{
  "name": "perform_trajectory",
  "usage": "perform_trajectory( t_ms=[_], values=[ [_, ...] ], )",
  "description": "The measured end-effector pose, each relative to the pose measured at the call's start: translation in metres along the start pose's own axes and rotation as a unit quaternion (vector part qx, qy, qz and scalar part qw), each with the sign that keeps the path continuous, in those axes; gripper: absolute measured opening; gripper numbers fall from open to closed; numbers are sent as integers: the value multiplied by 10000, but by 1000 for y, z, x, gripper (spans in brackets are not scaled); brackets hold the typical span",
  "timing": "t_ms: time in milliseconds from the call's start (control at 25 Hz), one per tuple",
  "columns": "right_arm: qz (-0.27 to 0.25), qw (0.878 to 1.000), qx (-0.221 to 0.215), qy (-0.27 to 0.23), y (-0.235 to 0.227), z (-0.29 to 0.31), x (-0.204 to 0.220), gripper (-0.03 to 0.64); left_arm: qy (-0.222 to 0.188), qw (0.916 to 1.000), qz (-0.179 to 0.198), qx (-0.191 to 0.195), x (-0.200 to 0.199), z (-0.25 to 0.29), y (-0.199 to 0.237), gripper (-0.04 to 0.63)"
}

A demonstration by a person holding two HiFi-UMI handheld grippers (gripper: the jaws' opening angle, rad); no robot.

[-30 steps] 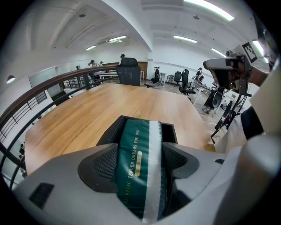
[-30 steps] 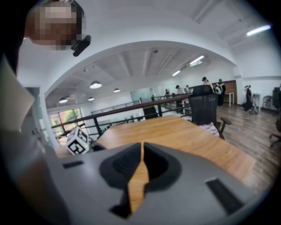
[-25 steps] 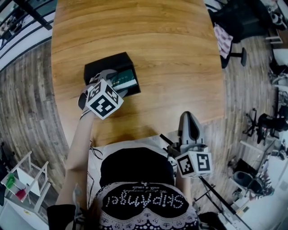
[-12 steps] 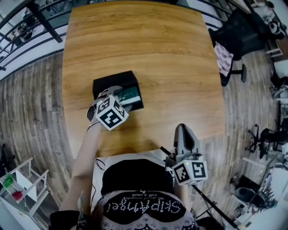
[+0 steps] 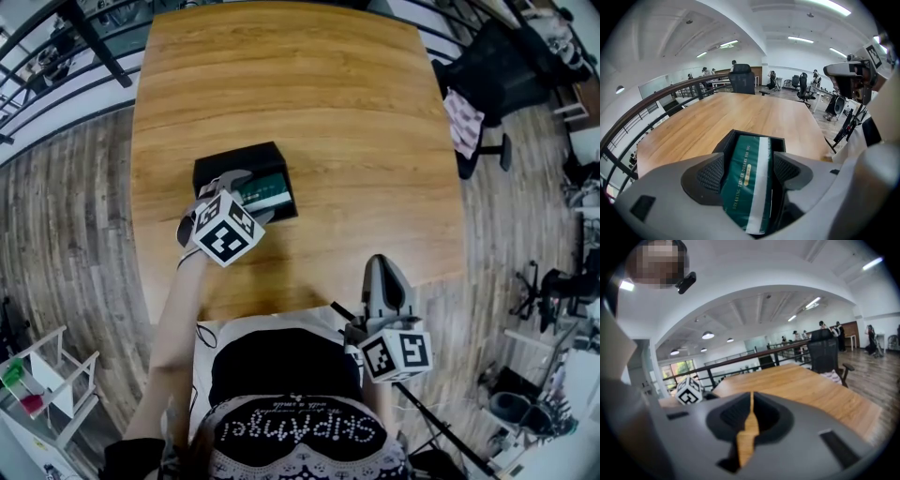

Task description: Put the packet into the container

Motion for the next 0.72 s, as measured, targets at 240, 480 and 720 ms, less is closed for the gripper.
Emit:
perform_trajectory(
  t_ms=[240, 480, 720],
  values=[
    [-8, 10000, 4, -74, 5, -5, 0, 41, -164, 9997, -123, -97, 0, -14, 4, 342],
    [2, 9998, 93, -177, 11, -11, 2, 41, -717, 9956, -328, -507, -10, -29, 19, 238],
    [59, 9993, 212, -294, 17, -23, 8, 40, -1167, 9865, -381, -1080, -17, -52, 37, 82]
  ],
)
Point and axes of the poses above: the fingertips, and each gripper's own axes: z forward along the fingers, y to its left, x out of its underside, the point moved 1 cm from there along -z, backward along the fingers, and after that the axes turned 11 degrees about z, right-handed, at the moved point
